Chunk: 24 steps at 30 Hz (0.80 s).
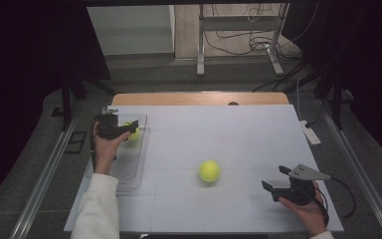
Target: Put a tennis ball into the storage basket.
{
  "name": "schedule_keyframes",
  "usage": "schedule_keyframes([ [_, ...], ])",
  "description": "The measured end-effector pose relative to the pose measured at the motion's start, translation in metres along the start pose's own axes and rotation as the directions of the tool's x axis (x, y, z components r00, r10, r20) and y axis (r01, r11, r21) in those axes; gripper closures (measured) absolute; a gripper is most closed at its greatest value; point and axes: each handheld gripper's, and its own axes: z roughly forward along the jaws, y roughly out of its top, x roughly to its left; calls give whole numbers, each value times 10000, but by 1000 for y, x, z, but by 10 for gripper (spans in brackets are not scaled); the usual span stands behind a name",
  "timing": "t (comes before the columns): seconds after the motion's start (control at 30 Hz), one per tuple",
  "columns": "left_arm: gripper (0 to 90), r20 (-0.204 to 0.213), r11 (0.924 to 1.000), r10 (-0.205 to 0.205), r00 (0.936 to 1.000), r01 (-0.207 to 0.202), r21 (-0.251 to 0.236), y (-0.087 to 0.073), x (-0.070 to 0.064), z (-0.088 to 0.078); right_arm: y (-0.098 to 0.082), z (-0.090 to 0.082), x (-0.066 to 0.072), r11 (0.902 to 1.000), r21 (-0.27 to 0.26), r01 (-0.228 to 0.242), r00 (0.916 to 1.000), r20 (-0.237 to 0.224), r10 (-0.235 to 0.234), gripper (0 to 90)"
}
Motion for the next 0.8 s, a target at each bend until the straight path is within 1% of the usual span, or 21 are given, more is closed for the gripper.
schedule_keyframes([
  [0.2,136,58,9999,113,9999,-113,98,1,-3,0,0,0,0,10000,10,2,10000,13,-2,133],
  [0.3,140,326,9999,113,9994,-113,13,2,-5,-3,0,0,0,10000,-30,12,10000,-25,-12,133],
  [0.53,141,593,9996,260,9979,-254,-106,4,-13,-8,0,0,0,10000,-26,21,10000,-14,-21,133],
  [0.63,141,835,9998,195,9963,-190,-73,4,-15,-10,1,0,0,10000,-29,43,10000,-23,-44,133],
  [0.73,142,935,9998,203,9954,-195,-89,4,-16,-11,1,0,0,10000,11,64,10000,20,-64,133],
  [0.77,144,1106,9998,150,9937,-138,-113,3,-18,-12,1,1,0,10000,-3,28,10000,15,-28,133],
  [0.8,144,1106,9998,150,9937,-138,-113,3,-18,-12,1,1,0,10000,-3,28,10000,15,-28,133],
])
